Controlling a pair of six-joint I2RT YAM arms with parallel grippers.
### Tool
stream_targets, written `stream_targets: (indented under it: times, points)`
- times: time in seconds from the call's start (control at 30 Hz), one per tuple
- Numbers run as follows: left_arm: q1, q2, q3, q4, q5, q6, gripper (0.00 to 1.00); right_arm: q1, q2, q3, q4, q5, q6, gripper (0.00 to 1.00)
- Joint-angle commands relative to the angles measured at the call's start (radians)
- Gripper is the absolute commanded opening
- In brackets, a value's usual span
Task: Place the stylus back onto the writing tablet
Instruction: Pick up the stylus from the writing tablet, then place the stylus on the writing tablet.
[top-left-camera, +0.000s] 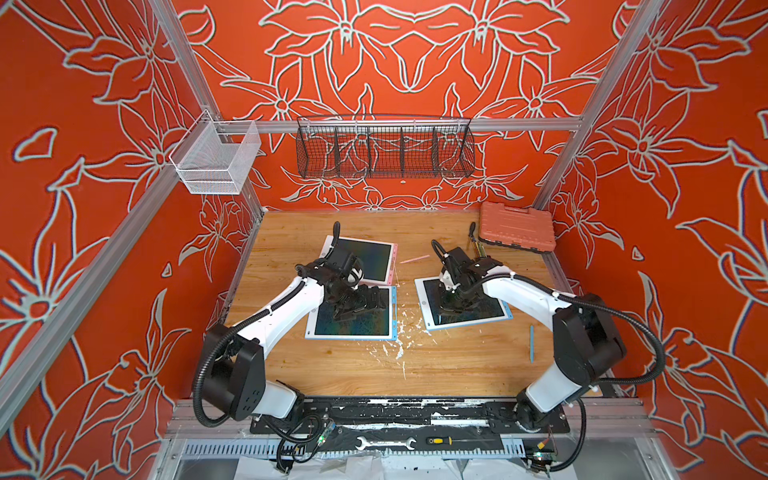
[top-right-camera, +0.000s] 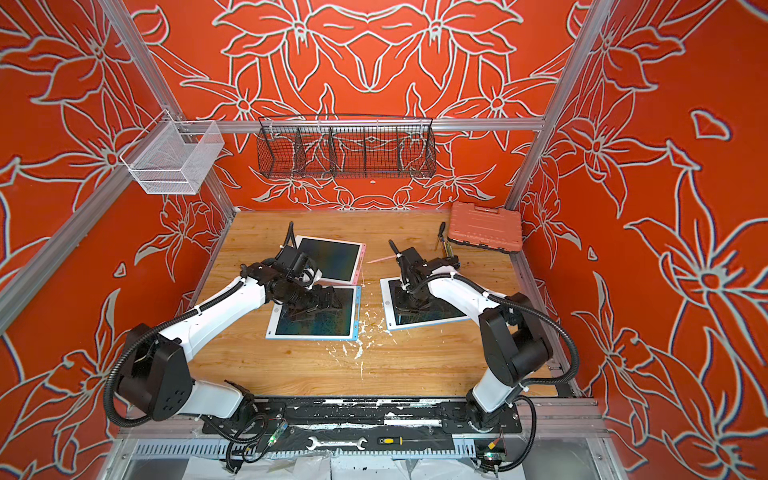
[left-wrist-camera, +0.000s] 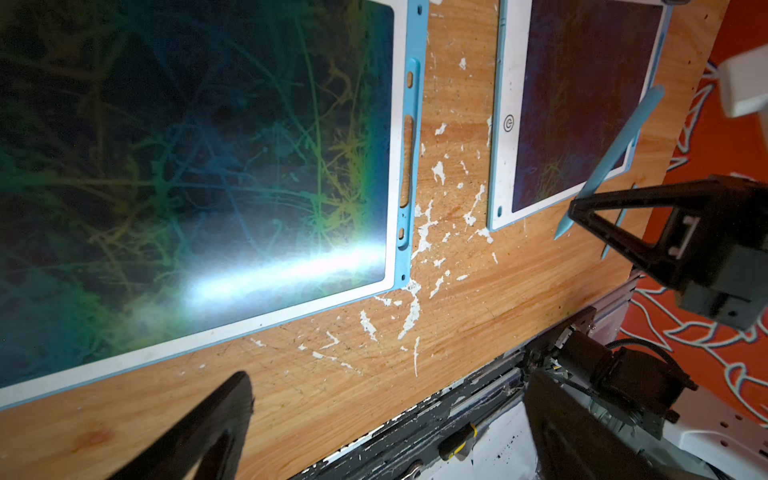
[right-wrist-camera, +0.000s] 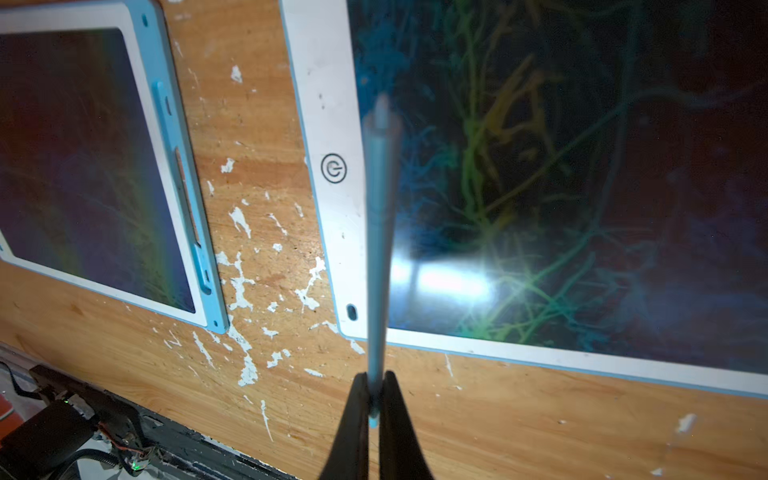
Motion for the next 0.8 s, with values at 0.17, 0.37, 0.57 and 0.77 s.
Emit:
stream_targets:
  times: [0.17,0.37,0.57,0.77]
  points:
    - [0.029,-0.079,-0.048,-0.059,-0.046,0.002,1.0,0.114,0.116,0.114,0.038,-0.052,0.126,0.0]
    - [0.032,-0.12,-0.08,-0.067,-0.057,-0.001,1.0,0.173,0.192,0.193,0.023,-0.066,0.173,0.0]
    - [0.037,-0.171,-0.125,-0.076,-0.067,-0.003,1.0,0.221,0.249,0.251,0.001,-0.046,0.228,0.0]
    - [0.045,-0.177,-0.136,-0.077,-0.062,0.004,1.0,0.246,0.3,0.306,-0.049,-0.011,0.245,0.0]
